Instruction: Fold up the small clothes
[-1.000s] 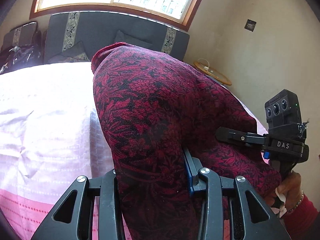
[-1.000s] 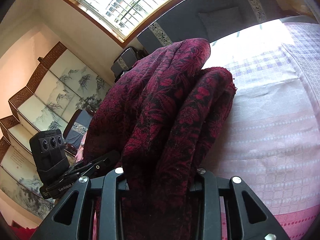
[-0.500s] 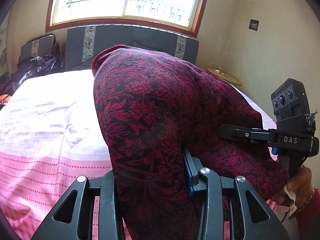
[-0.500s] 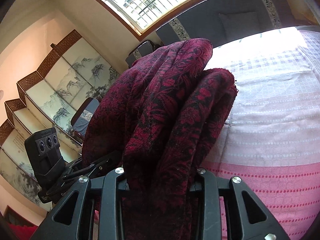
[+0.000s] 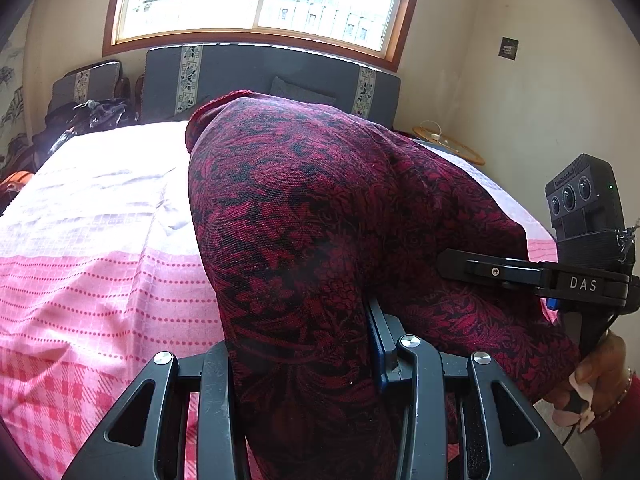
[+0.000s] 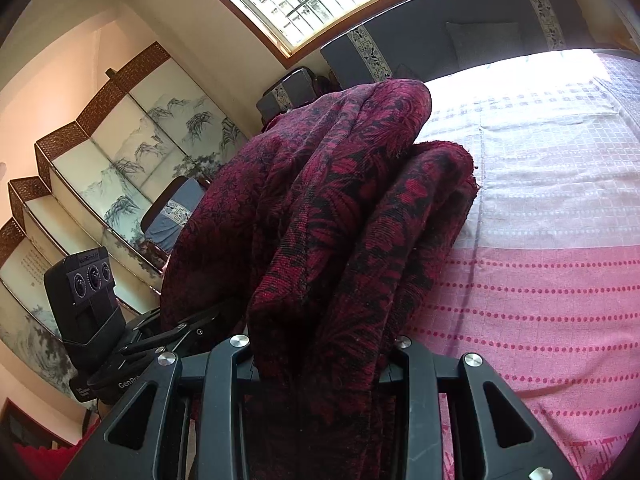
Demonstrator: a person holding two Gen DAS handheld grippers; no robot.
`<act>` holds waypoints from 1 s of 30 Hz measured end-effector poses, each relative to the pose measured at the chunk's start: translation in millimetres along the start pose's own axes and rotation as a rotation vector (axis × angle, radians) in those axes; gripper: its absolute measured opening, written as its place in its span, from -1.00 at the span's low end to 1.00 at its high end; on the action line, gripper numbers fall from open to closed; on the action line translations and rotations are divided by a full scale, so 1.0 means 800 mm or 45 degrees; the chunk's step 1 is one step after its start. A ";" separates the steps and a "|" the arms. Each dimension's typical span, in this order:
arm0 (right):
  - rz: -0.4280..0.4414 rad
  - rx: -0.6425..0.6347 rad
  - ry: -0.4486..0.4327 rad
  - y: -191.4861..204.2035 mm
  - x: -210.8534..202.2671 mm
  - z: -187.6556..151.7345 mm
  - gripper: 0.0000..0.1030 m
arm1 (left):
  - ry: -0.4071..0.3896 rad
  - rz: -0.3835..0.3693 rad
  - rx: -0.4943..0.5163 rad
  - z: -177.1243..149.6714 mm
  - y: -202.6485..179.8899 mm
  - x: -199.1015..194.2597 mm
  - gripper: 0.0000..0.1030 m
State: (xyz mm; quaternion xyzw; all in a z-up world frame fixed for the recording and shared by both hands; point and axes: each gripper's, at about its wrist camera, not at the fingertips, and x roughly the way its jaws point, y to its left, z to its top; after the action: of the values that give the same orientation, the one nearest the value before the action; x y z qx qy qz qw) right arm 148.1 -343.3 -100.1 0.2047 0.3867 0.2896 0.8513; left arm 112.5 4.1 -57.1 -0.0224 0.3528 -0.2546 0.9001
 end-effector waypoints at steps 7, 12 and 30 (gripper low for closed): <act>-0.003 -0.015 0.000 0.005 -0.003 -0.010 -0.43 | -0.008 -0.001 0.010 -0.011 -0.006 -0.008 -0.26; -0.003 -0.032 -0.014 0.010 -0.002 -0.007 -0.43 | -0.021 0.006 0.014 -0.016 -0.007 -0.009 -0.26; 0.023 -0.043 -0.071 0.001 0.011 0.003 -0.43 | -0.043 0.006 0.046 -0.002 -0.002 0.006 -0.26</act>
State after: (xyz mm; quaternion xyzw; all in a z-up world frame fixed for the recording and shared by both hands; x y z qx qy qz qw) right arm 154.3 -337.4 -103.3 0.2017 0.3558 0.2980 0.8625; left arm 114.0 0.3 -60.7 -0.0098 0.3329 -0.2584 0.9068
